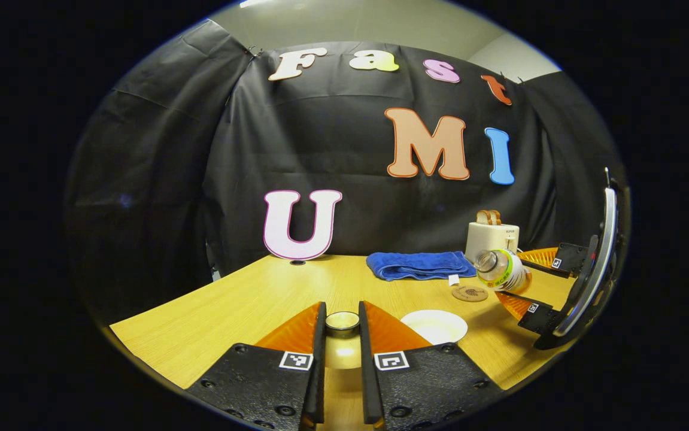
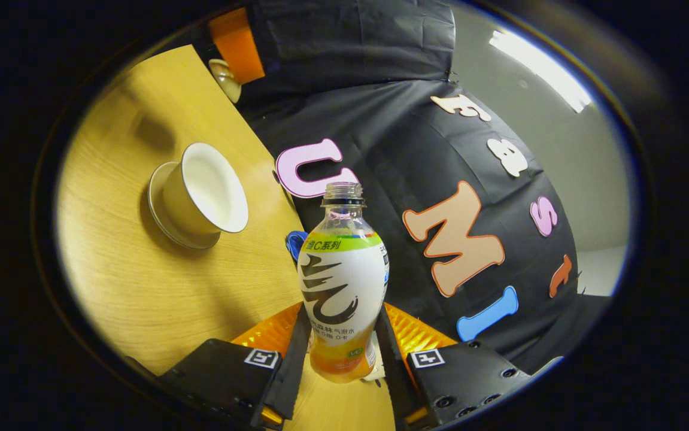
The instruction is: Open the teacup lid with one hand, grasp the water bottle and pour water into the teacup with the other hand; after pouring, place the water bottle on the coaster and then close the teacup lid.
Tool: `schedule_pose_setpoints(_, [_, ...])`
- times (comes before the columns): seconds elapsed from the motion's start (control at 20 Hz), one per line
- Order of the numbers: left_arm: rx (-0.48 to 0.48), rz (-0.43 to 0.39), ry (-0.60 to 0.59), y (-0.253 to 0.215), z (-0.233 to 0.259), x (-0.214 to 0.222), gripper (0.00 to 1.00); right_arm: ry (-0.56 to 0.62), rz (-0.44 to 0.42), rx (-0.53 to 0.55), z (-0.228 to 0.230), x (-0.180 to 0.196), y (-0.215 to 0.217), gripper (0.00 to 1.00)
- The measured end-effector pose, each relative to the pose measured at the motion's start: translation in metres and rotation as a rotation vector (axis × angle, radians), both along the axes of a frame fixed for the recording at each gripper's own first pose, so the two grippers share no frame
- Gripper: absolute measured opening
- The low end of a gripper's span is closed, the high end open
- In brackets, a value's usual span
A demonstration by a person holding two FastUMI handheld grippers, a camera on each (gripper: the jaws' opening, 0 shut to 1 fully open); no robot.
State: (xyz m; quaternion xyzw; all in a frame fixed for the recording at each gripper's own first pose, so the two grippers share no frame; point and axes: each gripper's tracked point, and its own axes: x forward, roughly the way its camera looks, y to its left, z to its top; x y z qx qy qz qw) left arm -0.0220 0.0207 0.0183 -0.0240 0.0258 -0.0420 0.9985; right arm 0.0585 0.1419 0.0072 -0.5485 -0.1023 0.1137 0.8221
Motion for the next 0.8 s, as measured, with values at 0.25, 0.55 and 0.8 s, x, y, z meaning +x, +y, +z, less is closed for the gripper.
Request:
schedule_pose_setpoints(0.25, [-0.017,0.007,-0.006,0.005,0.002,0.0,0.23,-0.055,0.02,-0.148,0.004,0.002,0.0,0.64])
schedule_pose_setpoints(0.55, [-0.027,0.004,-0.012,0.005,0.006,-0.002,0.22,-0.096,0.06,-0.278,0.007,-0.006,0.007,0.65])
schedule_pose_setpoints(0.8, [-0.037,0.004,-0.012,0.006,0.008,-0.002,0.22,-0.128,0.094,-0.357,0.007,-0.007,0.011,0.64])
